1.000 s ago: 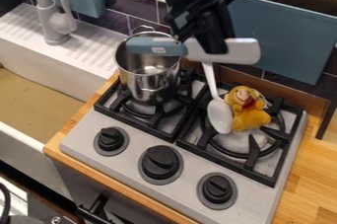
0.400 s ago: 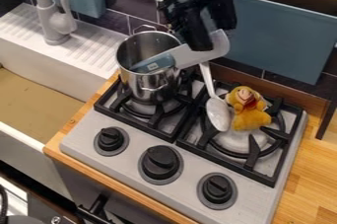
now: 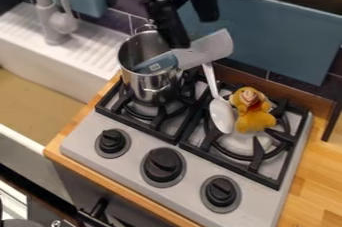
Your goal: Move the plastic knife into the silver pot
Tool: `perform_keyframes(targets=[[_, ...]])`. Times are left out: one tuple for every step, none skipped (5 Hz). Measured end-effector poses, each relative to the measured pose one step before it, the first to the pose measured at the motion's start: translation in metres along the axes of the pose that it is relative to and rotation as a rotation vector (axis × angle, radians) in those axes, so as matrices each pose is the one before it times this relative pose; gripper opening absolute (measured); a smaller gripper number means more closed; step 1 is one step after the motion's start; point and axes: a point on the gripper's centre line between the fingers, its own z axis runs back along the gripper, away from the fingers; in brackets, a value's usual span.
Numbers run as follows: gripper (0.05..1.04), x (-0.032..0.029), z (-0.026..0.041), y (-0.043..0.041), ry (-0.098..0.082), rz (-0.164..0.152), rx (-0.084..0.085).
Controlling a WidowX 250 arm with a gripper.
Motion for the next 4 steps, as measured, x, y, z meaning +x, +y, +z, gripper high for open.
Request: perform_keyframes(targets=[[0.999,0.00701,0.00627,-0.00685,-0.0992,-0.0605,-0.0133],[0.999,0.00885,0.00058,-0.00095,-0.0483,-0.0611,-0.0071],[0.999,0.00972,0.00037,0.00157,-0.0447,-0.0285,0.0055],[0.999,0.00461,-0.00185,0.00063,-0.0464,-0.0850,0.0095]])
